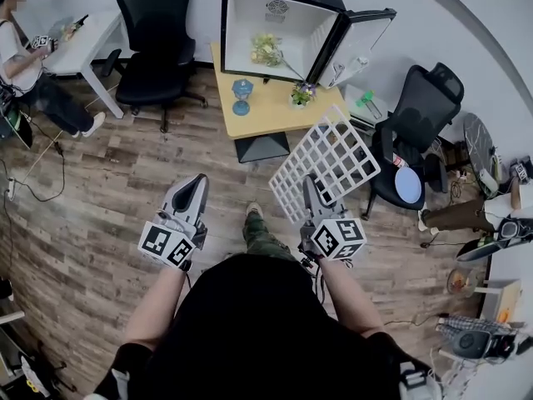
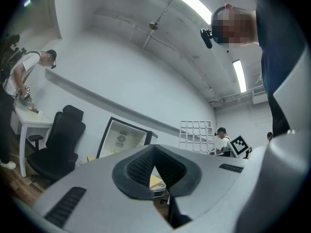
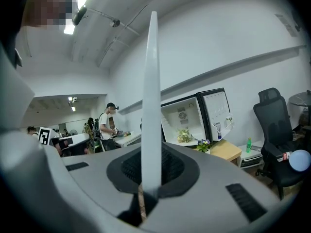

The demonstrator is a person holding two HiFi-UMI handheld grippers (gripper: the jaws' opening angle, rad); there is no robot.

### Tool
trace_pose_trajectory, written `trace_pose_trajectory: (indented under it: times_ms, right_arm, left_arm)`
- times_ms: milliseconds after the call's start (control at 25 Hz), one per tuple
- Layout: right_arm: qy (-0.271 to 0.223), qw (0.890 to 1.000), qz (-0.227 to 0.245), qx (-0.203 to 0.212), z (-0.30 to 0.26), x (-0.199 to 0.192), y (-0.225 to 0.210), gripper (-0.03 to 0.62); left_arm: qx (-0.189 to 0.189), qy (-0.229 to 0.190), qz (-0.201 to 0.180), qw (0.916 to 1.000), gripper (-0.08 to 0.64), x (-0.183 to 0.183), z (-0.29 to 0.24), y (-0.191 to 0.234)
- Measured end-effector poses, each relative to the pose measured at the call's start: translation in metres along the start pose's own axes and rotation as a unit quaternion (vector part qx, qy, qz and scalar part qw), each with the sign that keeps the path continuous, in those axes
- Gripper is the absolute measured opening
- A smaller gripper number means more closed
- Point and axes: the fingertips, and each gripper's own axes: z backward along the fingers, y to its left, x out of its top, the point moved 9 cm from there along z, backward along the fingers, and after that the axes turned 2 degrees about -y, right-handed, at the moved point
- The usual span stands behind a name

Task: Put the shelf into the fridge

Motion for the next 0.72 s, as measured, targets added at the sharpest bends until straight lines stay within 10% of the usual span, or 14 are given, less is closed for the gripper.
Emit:
trace_pose_trajectory:
  times_ms: [720]
  right_arm:
    - [0.014,1.000,-0.023,-0.005,-0.079,0.022,-0.050,0.044]
  left_arm:
    - [0.004,0.024,0.006,0.9997,0.020,-0.001,-0.090,0.045]
